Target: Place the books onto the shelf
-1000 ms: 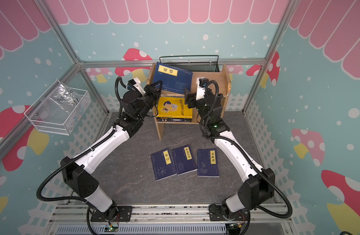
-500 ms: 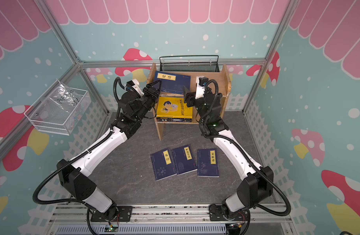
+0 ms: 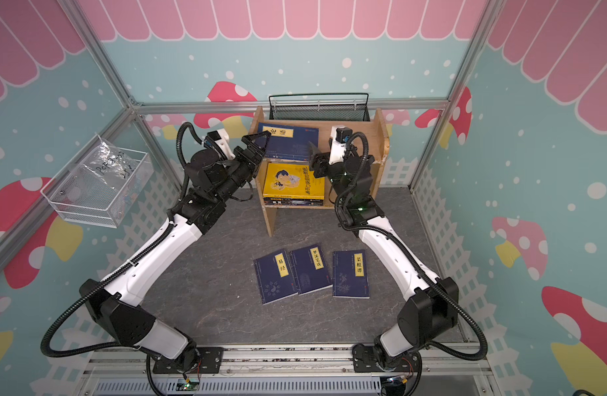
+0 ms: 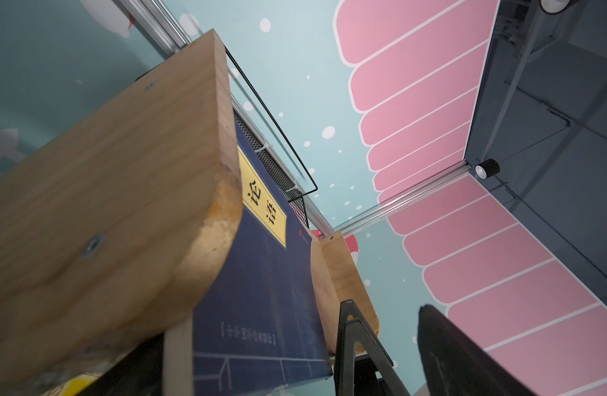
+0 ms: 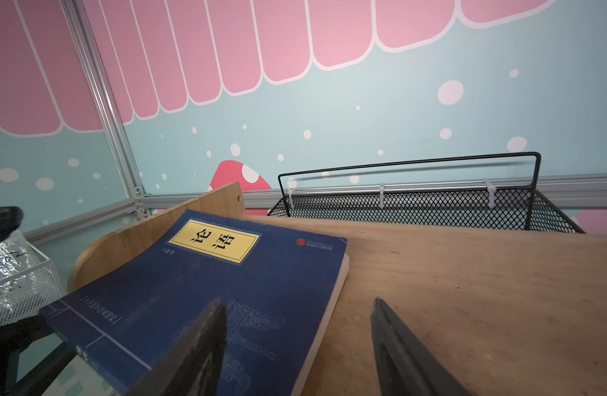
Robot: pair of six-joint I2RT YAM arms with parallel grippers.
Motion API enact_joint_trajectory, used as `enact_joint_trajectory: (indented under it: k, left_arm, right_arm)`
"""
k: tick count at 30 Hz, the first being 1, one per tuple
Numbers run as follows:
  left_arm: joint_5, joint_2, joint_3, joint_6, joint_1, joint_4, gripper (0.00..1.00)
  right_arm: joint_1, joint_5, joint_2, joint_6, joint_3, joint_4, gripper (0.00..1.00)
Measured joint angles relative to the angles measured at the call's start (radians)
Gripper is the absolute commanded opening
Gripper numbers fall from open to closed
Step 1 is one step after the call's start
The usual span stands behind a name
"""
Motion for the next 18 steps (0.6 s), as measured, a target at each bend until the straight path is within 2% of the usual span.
enact_joint_trajectory:
  k: [4,8,15,18]
  left_arm:
    - [0.004,-0.004,0.027,0.066,0.002,-0.067,1.0]
    - [0.042,-0.004,0.111,0.17,0.022,-0.237,1.0]
    - [0.024,-0.026,0.182,0.374,0.19,-0.452,0.99]
    - [0.088,-0.038,0.174,0.49,0.203,-0.49,0.98]
  right_arm:
    - [0.0,-0.006,0.003,0.002,0.004,0.0,0.67]
    - [0.0,-0.011,0.004,0.006,0.005,-0.001,0.67]
    - [0.0,-0.016,0.007,0.006,0.005,-0.002,0.67]
    - [0.0,-0.016,0.007,0.006,0.005,-0.003,0.67]
